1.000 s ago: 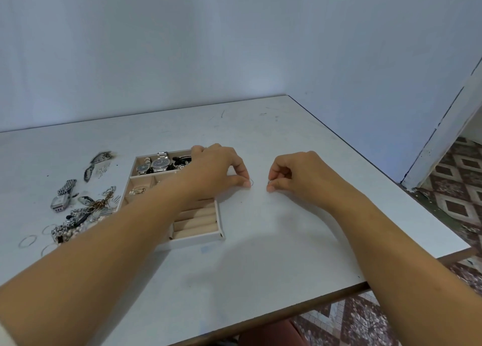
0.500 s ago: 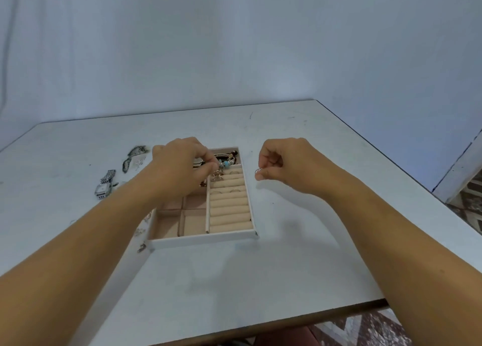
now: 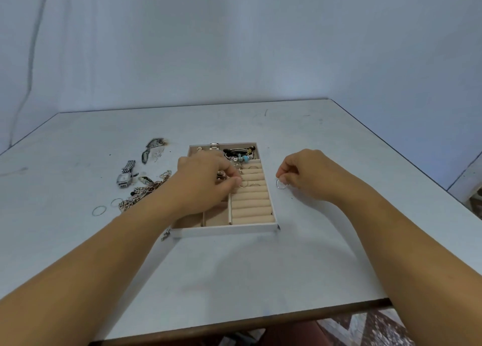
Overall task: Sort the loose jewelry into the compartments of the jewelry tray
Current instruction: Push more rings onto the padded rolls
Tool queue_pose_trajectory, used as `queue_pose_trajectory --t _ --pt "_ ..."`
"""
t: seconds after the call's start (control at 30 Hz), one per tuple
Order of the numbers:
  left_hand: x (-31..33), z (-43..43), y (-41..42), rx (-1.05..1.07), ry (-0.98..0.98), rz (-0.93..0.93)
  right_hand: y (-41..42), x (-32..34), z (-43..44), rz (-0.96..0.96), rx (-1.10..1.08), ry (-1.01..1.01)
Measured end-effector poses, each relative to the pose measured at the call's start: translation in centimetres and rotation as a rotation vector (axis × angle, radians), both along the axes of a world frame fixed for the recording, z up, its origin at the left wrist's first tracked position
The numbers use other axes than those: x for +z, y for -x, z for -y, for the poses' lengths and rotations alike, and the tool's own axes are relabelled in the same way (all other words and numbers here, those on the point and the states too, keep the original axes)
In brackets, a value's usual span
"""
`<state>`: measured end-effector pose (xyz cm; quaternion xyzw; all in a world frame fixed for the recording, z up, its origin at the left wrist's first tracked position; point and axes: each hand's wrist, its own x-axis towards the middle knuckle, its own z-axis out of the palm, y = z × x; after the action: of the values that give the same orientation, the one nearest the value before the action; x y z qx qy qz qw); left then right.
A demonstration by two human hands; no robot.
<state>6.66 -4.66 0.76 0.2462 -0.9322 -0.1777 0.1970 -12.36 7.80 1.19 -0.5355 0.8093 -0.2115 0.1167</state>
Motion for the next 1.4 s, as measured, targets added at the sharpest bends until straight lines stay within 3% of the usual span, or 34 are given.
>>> queue_pose_trajectory --t 0.7,0.93,1.2,1.4 --pt "0.6 -0.6 1.0 -0.037 -0.021 -0.017 1.5 -0.1 -1.1 -0.045 0.078 -0.118" --pt "0.5 -0.8 1.1 -0.036 -0.022 -0.014 1.6 0.0 -1.3 0.099 0.027 0.030" --pt "0.4 -0.9 1.2 -0.024 -0.025 -0.034 1.6 -0.7 -1.4 0.027 0.047 0.133" --pt "0.0 -1.0 1.1 0.000 -0.015 -0.034 1.9 -1.5 -1.2 0.009 0.018 0.098"
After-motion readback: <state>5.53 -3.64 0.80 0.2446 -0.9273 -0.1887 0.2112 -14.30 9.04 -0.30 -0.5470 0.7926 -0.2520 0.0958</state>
